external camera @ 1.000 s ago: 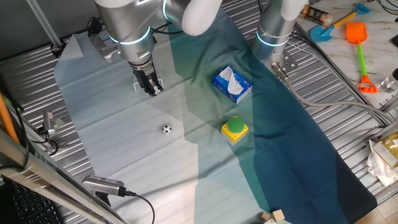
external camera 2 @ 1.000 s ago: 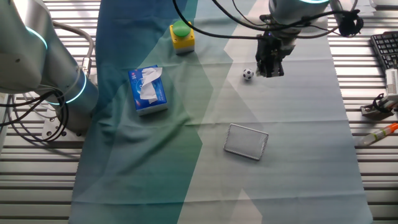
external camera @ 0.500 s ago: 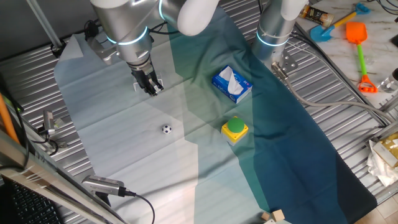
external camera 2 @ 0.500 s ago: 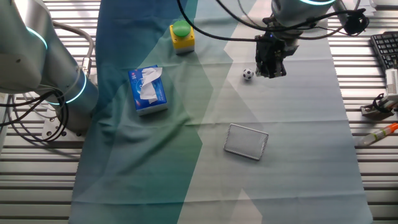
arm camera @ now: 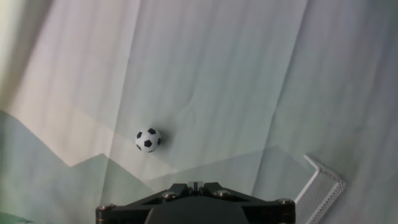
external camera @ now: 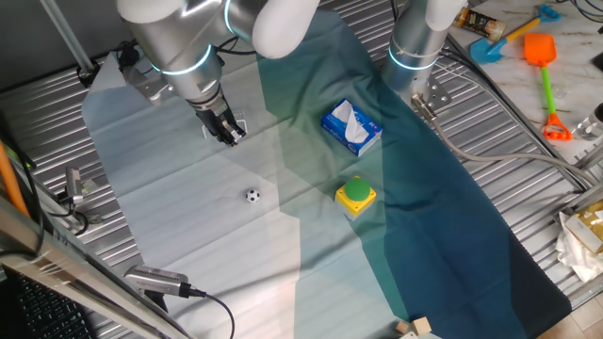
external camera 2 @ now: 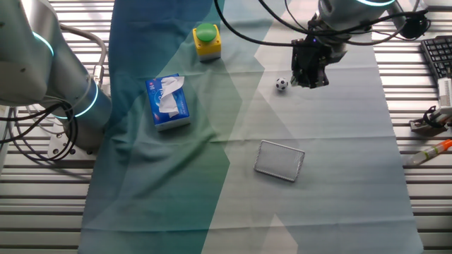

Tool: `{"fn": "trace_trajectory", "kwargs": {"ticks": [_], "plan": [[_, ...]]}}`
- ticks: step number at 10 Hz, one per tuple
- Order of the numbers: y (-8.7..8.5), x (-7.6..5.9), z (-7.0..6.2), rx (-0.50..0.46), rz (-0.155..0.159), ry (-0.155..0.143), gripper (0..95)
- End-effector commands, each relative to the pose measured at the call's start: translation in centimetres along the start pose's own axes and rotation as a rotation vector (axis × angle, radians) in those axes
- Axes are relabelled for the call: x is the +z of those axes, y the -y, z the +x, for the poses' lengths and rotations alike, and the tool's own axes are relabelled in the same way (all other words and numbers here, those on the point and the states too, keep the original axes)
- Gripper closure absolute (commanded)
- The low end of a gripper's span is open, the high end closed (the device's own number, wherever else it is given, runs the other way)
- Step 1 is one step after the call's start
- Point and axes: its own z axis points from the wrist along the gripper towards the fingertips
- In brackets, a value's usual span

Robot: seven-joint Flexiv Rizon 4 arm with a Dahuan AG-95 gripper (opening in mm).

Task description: Push the soccer ball into the goal

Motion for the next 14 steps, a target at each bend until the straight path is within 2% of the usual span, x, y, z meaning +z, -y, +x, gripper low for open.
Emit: {"fn": "trace_trajectory", "kwargs": {"ticks": [1, 3, 6, 8, 10, 14], "plan": [[0.0, 0.0, 0.1, -0.009, 0.0, 0.007, 95.0], [-0.6, 0.1, 0.0, 0.005, -0.019, 0.012, 95.0], [-3.7, 0.6, -0.6, 0.054, -0.037, 0.016, 95.0], [-5.8, 1.2, -1.8, 0.084, -0.047, 0.019, 95.0], [-8.2, 2.3, -3.0, 0.122, -0.05, 0.025, 95.0], [-12.6, 6.5, -5.1, 0.176, -0.047, 0.056, 95.0]]}}
